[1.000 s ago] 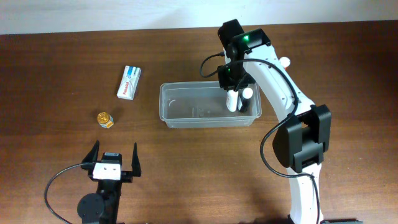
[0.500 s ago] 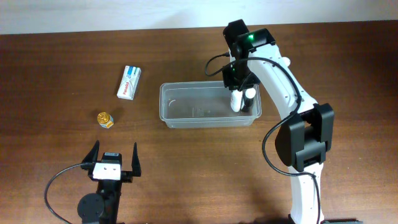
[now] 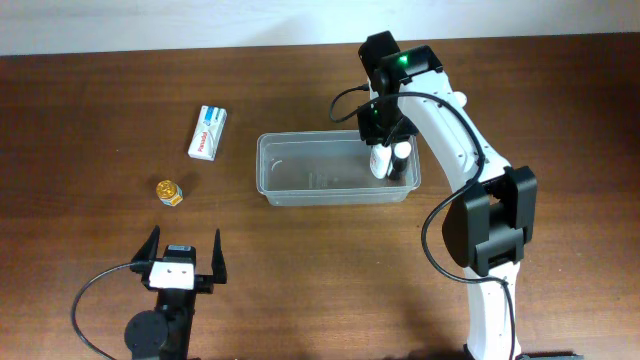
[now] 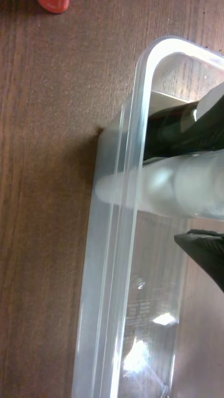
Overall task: Pack container
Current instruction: 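Lower the spray bottle into the container beside the dark bottle, release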
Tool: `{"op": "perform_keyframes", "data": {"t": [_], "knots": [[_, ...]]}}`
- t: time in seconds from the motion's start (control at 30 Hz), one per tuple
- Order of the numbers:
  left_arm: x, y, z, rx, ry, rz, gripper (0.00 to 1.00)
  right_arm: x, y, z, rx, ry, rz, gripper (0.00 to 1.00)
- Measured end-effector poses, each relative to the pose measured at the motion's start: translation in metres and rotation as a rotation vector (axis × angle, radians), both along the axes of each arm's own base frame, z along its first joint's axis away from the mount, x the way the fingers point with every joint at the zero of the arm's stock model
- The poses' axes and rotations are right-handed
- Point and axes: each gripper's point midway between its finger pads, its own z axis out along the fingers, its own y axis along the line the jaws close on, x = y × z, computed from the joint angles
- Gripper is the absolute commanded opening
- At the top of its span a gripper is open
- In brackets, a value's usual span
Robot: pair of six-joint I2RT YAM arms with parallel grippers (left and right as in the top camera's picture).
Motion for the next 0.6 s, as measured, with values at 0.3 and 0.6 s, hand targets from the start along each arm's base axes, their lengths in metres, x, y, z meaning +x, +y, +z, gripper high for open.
{"op": "perform_keyframes", "data": {"t": [0.3, 0.6], "knots": [[0.000, 0.000, 0.000, 0.000, 0.000, 0.000, 0.99, -0.004, -0.001, 0.000, -0.007, 0.017, 0.010, 0.49], [0.000, 0.000, 0.000, 0.000, 0.000, 0.000, 0.99, -0.002, -0.001, 0.031, 0.005, -0.032, 0.035, 0.61]]}}
